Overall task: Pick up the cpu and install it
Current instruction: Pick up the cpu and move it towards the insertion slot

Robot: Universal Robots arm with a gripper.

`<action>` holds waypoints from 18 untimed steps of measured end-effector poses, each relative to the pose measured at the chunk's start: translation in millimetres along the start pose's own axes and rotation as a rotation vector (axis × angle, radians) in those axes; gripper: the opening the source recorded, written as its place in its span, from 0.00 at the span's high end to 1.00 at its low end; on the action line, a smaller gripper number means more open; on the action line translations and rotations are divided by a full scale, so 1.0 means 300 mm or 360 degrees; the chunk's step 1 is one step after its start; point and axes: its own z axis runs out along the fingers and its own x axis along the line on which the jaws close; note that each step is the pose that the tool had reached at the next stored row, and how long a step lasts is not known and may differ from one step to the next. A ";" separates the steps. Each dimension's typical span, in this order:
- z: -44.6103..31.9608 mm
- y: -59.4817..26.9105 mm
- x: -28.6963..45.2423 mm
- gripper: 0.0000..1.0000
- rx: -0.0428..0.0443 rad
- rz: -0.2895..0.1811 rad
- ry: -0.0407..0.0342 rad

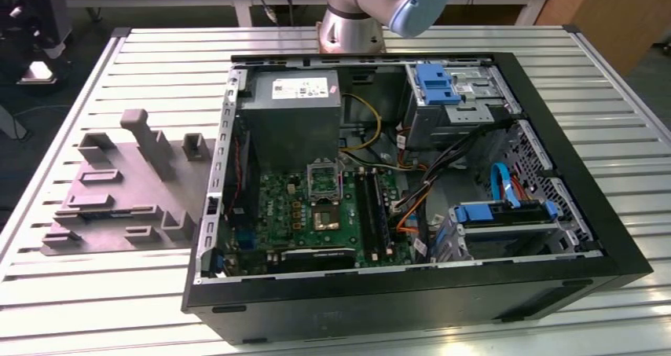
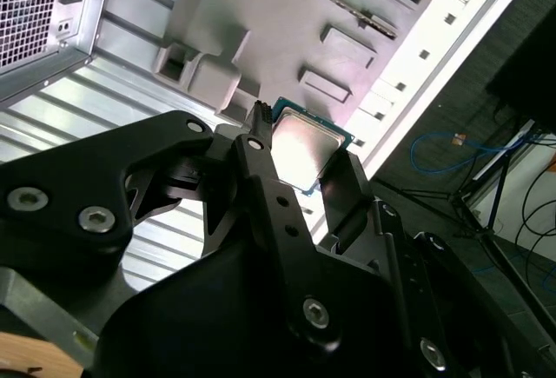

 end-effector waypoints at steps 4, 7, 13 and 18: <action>0.000 0.000 -0.005 0.53 0.0000 0.0000 0.0000; 0.000 0.000 -0.008 0.53 0.0000 0.0000 0.0000; 0.000 0.001 -0.022 0.53 0.0000 0.0000 0.0000; 0.000 0.002 -0.051 0.53 0.0000 0.0000 0.0000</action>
